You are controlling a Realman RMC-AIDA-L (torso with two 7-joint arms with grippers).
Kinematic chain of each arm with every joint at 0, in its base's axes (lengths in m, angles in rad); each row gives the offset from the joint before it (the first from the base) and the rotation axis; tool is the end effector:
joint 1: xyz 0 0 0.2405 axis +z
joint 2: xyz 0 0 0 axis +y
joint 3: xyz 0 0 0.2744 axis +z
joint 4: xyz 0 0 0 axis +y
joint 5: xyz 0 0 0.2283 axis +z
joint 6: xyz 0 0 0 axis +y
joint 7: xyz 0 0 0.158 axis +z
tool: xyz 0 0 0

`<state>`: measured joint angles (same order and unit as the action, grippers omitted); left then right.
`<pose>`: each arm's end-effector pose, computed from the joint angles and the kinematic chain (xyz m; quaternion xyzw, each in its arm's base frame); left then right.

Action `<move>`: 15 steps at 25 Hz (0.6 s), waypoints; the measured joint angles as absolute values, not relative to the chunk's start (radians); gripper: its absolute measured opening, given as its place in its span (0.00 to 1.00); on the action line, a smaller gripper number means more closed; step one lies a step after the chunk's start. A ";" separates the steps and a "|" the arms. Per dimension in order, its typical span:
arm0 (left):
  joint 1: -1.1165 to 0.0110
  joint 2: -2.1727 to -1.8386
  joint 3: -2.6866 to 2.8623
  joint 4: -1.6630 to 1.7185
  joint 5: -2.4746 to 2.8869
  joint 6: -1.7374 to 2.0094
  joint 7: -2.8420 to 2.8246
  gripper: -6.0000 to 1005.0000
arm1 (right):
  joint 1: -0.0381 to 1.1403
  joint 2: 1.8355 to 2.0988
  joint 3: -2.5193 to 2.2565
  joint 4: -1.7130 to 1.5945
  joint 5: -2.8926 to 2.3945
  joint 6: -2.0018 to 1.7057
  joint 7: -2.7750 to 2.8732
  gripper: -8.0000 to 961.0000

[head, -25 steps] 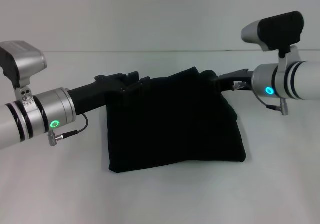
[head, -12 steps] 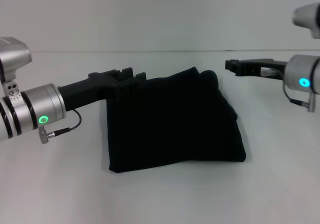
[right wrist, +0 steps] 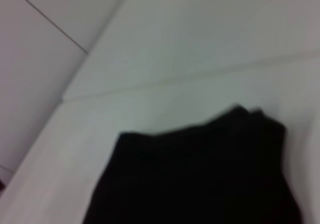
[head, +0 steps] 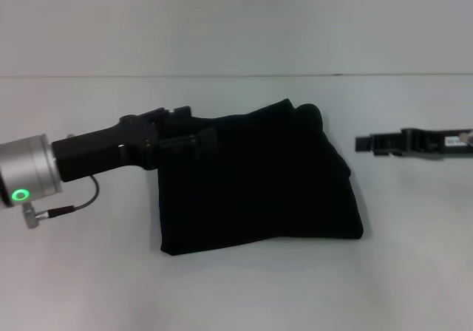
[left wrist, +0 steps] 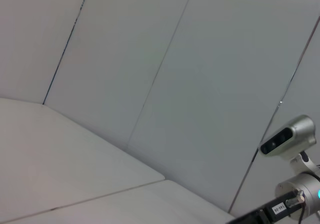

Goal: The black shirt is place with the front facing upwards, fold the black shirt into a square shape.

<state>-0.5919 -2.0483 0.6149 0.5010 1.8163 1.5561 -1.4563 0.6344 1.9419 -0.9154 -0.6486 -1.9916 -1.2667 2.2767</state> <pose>-0.2606 0.3796 -0.0096 -0.8807 -0.2782 -0.3591 0.1343 0.2829 0.4279 0.0129 -0.8069 0.5418 0.1789 0.1533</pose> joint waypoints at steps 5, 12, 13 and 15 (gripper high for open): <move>-0.555 -2.048 0.613 0.534 1.813 1.593 -1.438 0.87 | 0.639 1.901 -0.904 -0.633 -2.088 -1.348 2.417 0.69; -0.531 -2.048 0.607 0.548 1.820 1.646 -1.389 0.90 | 0.694 1.863 -0.912 -0.496 -2.111 -1.358 2.441 0.88; -0.527 -2.046 0.610 0.550 1.828 1.669 -1.367 0.90 | 0.704 1.866 -0.913 -0.482 -2.125 -1.349 2.441 0.89; -0.525 -2.045 0.610 0.550 1.829 1.680 -1.355 0.90 | 0.718 1.877 -0.913 -0.465 -2.138 -1.317 2.439 0.92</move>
